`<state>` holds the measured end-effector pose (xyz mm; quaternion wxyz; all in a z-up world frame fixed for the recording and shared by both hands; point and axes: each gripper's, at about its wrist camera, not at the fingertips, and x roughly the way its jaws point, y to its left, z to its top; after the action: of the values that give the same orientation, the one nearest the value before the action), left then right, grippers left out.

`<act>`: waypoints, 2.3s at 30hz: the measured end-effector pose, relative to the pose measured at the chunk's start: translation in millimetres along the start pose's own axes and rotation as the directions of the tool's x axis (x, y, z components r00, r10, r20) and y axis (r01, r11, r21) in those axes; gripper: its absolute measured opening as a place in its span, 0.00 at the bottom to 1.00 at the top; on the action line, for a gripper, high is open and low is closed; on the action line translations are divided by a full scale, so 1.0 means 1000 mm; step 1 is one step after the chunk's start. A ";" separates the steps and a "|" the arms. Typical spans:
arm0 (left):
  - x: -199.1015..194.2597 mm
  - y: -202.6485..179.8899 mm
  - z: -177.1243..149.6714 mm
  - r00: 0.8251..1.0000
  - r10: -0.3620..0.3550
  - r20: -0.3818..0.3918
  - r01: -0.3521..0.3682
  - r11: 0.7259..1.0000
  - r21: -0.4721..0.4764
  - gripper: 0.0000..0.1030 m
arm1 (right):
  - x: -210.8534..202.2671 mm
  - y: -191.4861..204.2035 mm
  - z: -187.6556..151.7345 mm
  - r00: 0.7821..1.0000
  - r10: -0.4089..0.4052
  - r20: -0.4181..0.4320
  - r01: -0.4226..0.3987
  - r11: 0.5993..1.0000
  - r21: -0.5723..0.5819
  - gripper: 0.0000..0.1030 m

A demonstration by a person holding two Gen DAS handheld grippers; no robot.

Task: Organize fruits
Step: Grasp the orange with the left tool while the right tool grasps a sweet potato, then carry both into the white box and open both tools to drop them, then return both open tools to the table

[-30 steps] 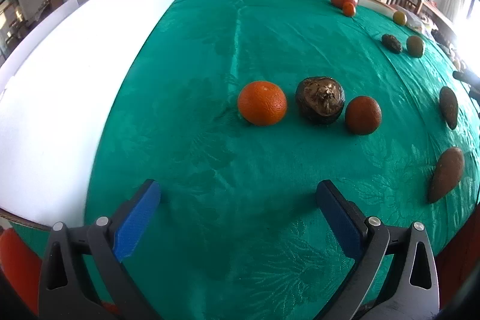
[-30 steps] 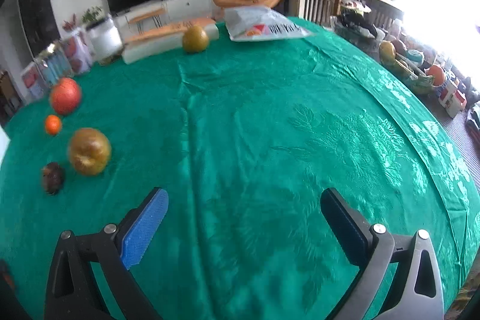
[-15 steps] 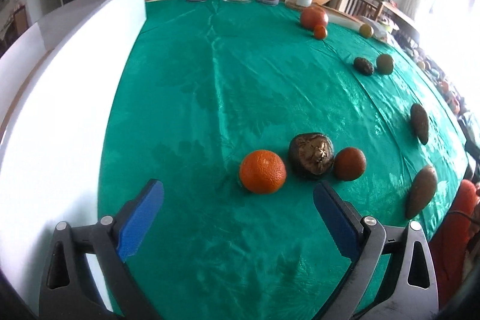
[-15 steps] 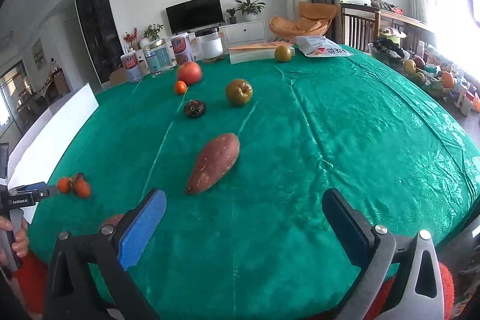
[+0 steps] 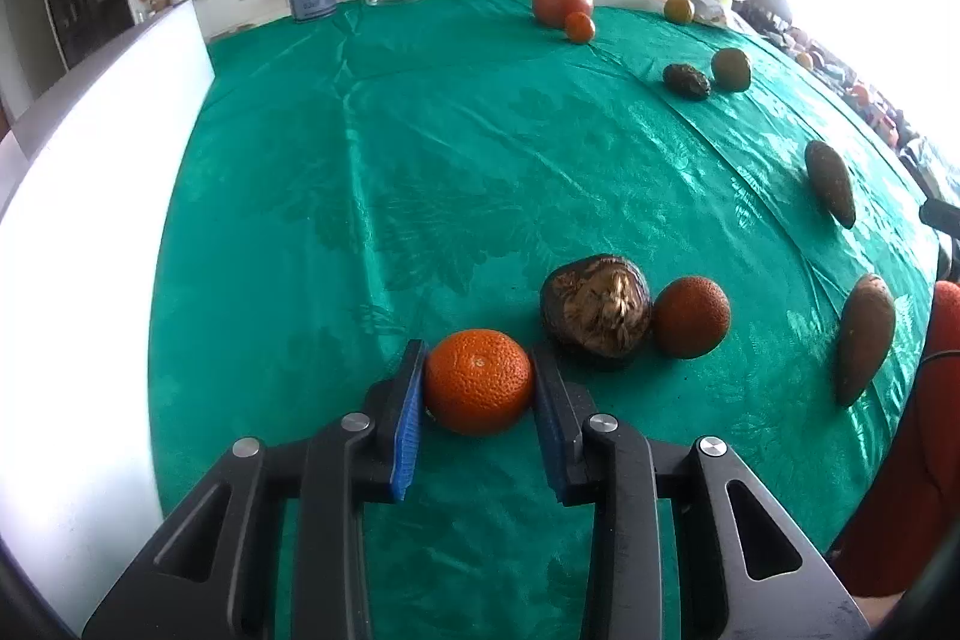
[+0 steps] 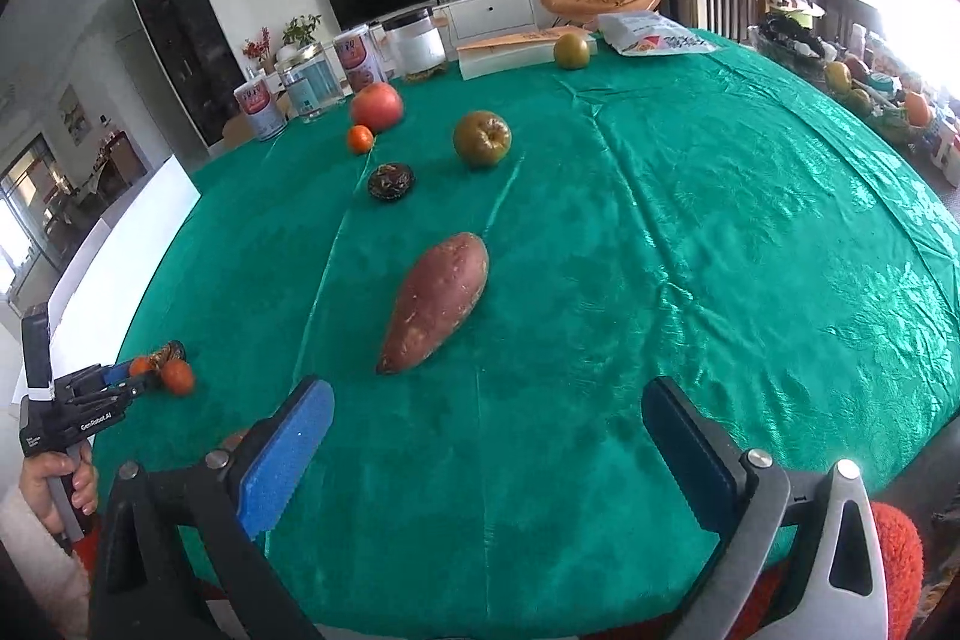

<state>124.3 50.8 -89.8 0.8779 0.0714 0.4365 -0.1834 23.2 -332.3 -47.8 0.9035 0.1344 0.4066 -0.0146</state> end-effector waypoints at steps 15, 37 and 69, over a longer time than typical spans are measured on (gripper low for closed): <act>-0.052 0.003 -0.009 0.999 0.021 0.049 -0.012 0.984 -0.177 0.32 | 0.109 0.018 0.061 0.958 0.035 -0.285 -0.010 0.996 0.089 0.43; -0.220 0.163 0.019 0.948 0.313 0.056 -0.251 0.844 -0.474 0.32 | 0.026 0.402 0.106 0.730 0.567 -0.381 -0.670 0.704 -0.235 0.42; -0.161 0.105 -0.005 0.948 0.296 0.114 -0.217 0.866 -0.450 0.93 | 0.026 0.382 0.040 0.908 0.384 -0.169 -0.409 0.723 -0.557 0.91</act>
<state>72.2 190.5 31.0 0.9239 -0.0842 0.3719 0.0311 122.1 27.4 46.4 0.8740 -0.0636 0.3720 0.3062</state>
